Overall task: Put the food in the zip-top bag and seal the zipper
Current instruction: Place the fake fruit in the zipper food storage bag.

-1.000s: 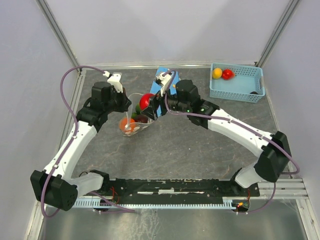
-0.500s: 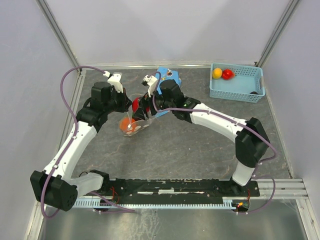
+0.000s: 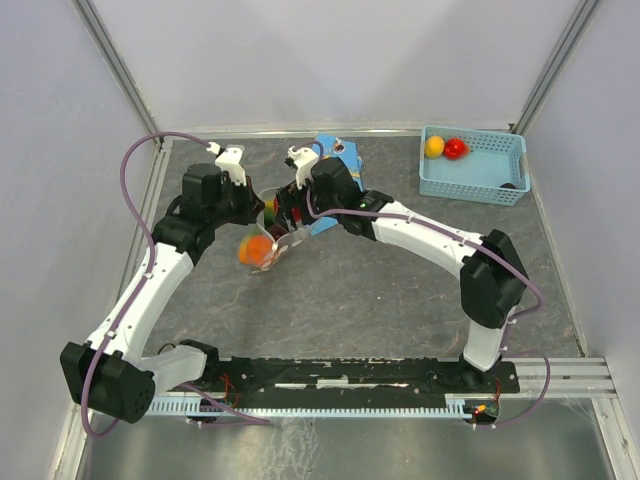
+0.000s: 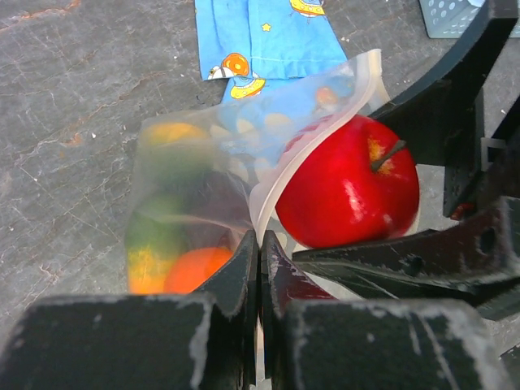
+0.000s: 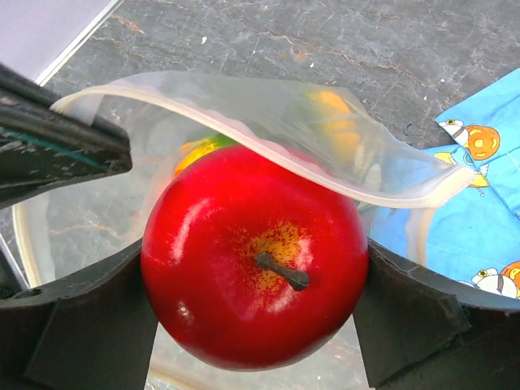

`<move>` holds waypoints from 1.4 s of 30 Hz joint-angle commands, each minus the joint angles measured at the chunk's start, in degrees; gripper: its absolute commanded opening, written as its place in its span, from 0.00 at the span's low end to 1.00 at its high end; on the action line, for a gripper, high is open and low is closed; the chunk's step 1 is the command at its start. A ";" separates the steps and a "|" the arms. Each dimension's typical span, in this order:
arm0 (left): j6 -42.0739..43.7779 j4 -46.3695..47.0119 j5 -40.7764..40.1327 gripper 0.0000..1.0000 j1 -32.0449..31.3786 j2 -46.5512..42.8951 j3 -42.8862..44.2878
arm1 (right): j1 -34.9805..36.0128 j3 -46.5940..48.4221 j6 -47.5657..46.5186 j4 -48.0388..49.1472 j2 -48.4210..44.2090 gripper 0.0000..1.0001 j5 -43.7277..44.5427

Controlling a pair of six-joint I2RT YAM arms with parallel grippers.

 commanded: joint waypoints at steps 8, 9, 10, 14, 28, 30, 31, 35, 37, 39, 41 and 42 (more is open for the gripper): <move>-1.82 3.48 2.36 0.03 0.45 -1.34 0.23 | 0.14 4.59 5.25 1.02 2.12 0.87 4.04; -1.88 3.48 2.37 0.03 0.44 -1.33 0.29 | 0.13 4.65 5.58 1.02 2.16 0.88 4.04; -1.83 3.50 2.37 0.03 0.44 -1.32 0.23 | 0.13 4.76 5.97 1.02 2.17 0.88 4.12; -1.99 3.48 2.62 0.03 0.54 -1.12 0.25 | 0.13 4.75 8.26 1.10 2.18 0.88 5.11; -2.48 3.48 4.15 0.03 0.71 -0.53 0.31 | 0.57 3.95 30.13 8.19 5.76 0.87 5.80; -2.60 3.56 4.32 0.03 0.71 -0.52 0.33 | 0.66 4.00 32.47 8.28 6.30 0.87 7.35; -2.59 3.57 4.46 0.03 0.68 -0.51 0.27 | 0.63 4.05 33.51 8.42 6.54 0.88 7.99; -2.66 3.65 4.52 0.03 0.73 -0.53 0.23 | 0.61 5.14 36.80 8.42 7.75 0.94 8.97; -2.74 3.68 4.59 0.03 0.79 -0.48 0.24 | 0.63 5.67 38.28 8.40 8.32 0.96 8.68; -2.79 3.73 4.65 0.03 0.78 -0.43 0.23 | 0.66 6.22 39.24 8.41 8.80 0.97 8.26; -2.79 3.71 4.66 0.03 0.76 -0.44 0.23 | 0.66 6.24 40.40 8.37 8.97 0.98 8.09; -2.78 3.67 4.58 0.03 0.79 -0.44 0.23 | 0.66 6.28 40.68 8.44 8.95 0.98 7.90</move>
